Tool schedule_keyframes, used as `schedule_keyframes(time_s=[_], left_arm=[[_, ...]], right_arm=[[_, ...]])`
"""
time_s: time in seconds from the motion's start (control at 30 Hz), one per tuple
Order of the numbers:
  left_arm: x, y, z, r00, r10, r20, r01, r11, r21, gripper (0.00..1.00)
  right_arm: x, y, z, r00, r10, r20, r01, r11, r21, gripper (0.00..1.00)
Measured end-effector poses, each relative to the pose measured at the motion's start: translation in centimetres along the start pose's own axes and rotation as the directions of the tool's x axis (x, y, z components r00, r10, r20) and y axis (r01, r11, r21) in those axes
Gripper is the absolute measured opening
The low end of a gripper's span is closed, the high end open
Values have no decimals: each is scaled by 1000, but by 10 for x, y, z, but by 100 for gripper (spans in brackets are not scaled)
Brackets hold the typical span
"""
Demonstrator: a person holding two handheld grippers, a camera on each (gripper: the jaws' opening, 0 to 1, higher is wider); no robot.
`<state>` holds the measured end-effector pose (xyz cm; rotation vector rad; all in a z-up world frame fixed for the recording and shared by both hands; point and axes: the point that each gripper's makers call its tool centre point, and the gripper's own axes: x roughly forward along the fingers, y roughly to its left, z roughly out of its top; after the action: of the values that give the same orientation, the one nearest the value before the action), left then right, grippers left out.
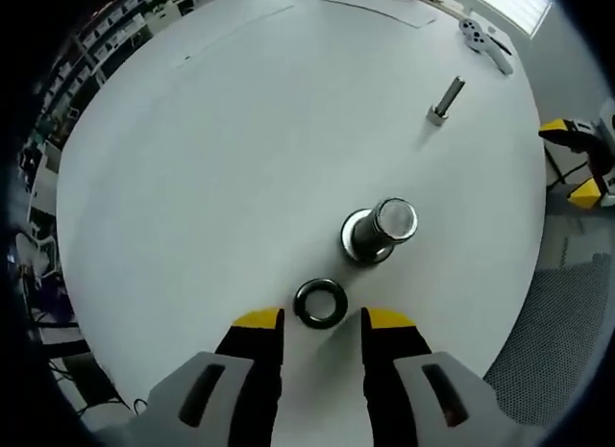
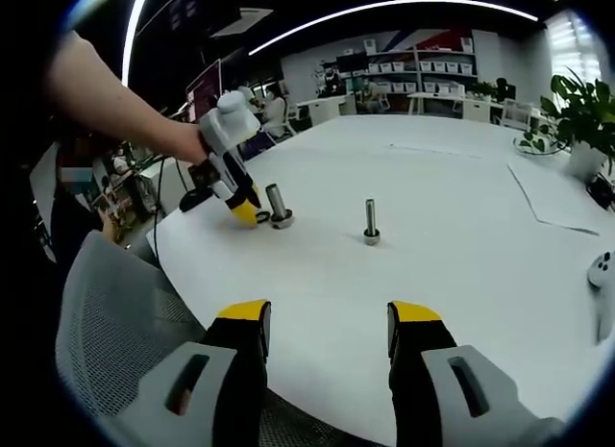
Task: Place the washer onto the threaded stud by aligning its center hole with the stud, sliding it down to the base, and recovering from edge contact or off-axis alignment until the washer reaches the visible bottom stop.
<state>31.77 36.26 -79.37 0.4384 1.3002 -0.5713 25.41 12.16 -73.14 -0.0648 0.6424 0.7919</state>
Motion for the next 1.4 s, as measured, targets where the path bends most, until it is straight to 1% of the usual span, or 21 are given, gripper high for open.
schedule_keyframes(time_s=[0.1, 0.23, 0.37, 0.5, 0.7, 0.8, 0.87, 1.03, 1.4], left_arm=[[3, 2, 0, 1000, 9, -9, -9, 1000, 22, 32], [3, 2, 3, 1000, 10, -15, -10, 1000, 27, 31], [4, 3, 3, 1000, 14, -19, -13, 1000, 11, 31], [4, 1, 3, 1000, 11, -23, -11, 999, 31, 29], [4, 0, 0, 998, 4, -62, 0, 998, 66, 25], [4, 0, 1, 998, 4, -66, 0, 998, 62, 24], [4, 2, 1, 998, 6, -65, -4, 999, 40, 23], [5, 1, 1, 998, 10, -67, -9, 1000, 21, 24], [3, 2, 2, 998, 9, -62, -7, 1000, 29, 20]], right_arm=[[0, 0, 0, 1000, -1, 1, 1, 1000, -2, 52], [0, 0, 0, 1000, -1, 0, 1, 1000, 0, 51], [0, 0, 0, 1000, -1, 0, 1, 1000, -1, 51], [0, 0, 0, 1000, -2, 0, 2, 1000, -1, 51], [0, 0, 0, 1000, -3, -1, 3, 1000, -4, 51], [0, 0, 0, 1000, -3, -3, 3, 1000, -4, 51], [0, 0, 0, 1000, -5, -1, 5, 1000, -3, 51], [0, 0, 0, 1000, -4, -3, 4, 1000, -6, 51], [1, -1, -2, 1000, -6, -9, 6, 1000, -4, 51]])
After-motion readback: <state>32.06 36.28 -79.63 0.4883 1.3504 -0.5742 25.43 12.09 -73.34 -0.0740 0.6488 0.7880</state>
